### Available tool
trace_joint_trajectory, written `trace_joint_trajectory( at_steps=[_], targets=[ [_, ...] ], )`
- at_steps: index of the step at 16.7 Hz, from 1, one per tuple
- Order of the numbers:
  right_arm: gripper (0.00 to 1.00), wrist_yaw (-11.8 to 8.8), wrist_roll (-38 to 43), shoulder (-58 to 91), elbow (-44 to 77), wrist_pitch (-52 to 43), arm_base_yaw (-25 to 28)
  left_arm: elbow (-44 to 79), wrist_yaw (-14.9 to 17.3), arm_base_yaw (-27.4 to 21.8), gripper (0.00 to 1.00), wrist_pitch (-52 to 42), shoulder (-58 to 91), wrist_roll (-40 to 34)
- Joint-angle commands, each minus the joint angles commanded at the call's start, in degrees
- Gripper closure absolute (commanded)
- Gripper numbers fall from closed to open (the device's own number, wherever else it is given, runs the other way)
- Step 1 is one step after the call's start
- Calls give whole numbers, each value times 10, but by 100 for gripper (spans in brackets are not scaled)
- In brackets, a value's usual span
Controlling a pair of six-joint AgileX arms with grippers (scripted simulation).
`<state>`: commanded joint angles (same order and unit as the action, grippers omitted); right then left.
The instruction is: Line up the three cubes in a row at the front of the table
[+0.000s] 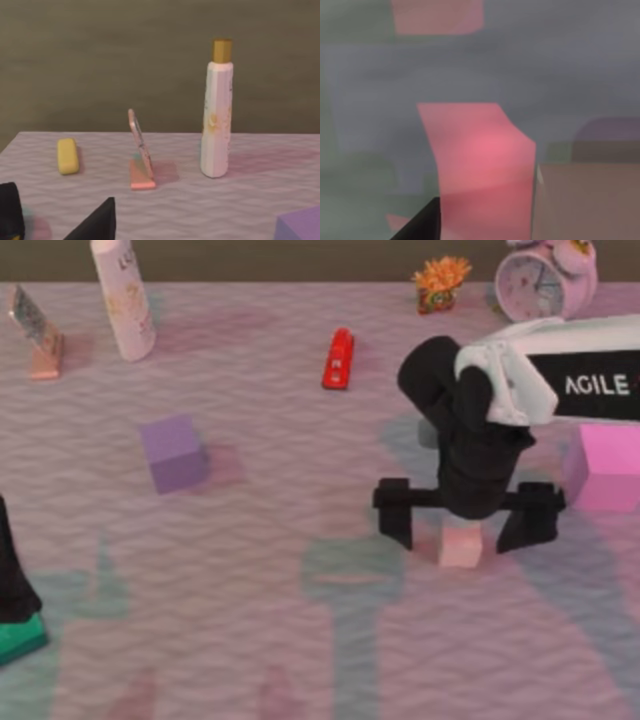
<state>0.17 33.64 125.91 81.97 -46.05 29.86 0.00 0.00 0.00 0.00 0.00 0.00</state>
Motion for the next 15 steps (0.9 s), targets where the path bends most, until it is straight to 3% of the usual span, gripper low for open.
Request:
trace_joint_trajectory(
  at_steps=[9, 15],
  targets=[
    [98, 0, 0, 0, 0, 0, 0, 0, 0, 0, 0, 0, 0, 0],
    [100, 0, 0, 0, 0, 0, 0, 0, 0, 0, 0, 0, 0, 0]
  ],
)
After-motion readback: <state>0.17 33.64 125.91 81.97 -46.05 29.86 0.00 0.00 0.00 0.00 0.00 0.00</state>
